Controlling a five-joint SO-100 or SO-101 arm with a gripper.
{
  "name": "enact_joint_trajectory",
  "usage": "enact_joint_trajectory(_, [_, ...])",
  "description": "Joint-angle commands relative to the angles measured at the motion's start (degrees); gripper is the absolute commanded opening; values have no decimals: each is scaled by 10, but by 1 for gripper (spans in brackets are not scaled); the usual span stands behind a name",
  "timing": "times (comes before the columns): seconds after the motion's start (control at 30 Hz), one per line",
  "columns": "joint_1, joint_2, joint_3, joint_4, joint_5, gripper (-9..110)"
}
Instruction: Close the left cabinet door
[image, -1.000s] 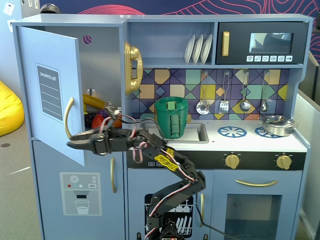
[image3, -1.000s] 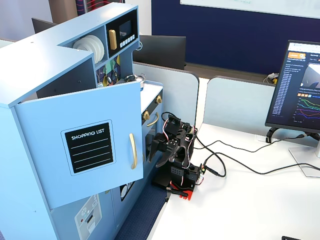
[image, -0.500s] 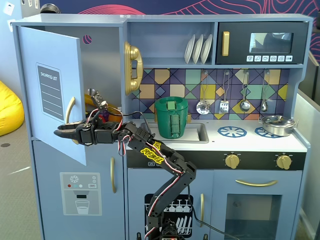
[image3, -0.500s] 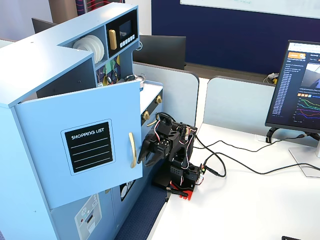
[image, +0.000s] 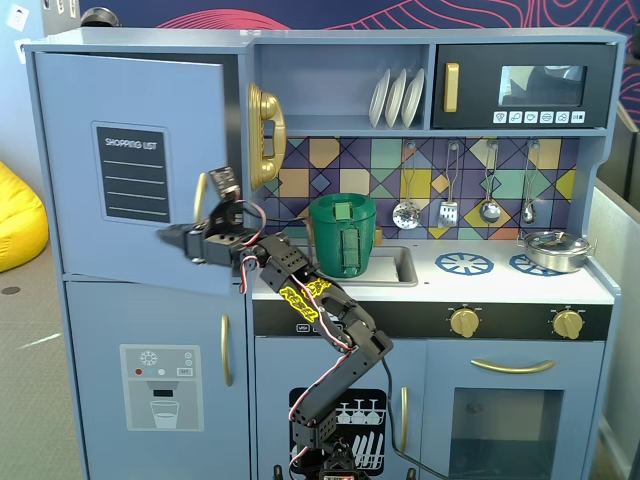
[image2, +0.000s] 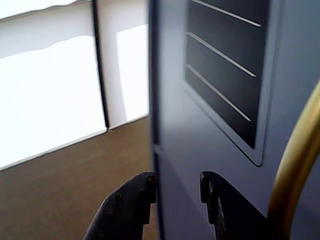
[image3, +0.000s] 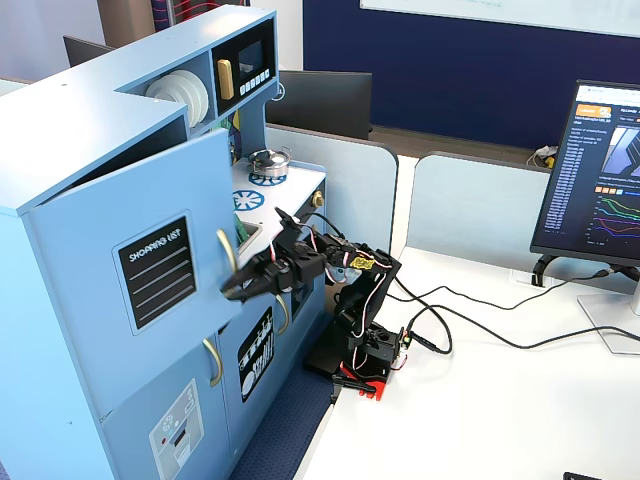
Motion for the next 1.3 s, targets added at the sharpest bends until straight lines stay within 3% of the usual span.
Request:
enact_joint_trajectory(0.0, [60,4,-25,-9,25,0])
enact_joint_trajectory(0.27, [166,-23,-25,-14,43,0])
enact_joint_trajectory(0.63, [179,-9,0,-18,49,0])
enact_joint_trajectory(1.03, [81,203,166,141,-2,0])
enact_joint_trajectory(1.27, [214,315,305,210,16,0])
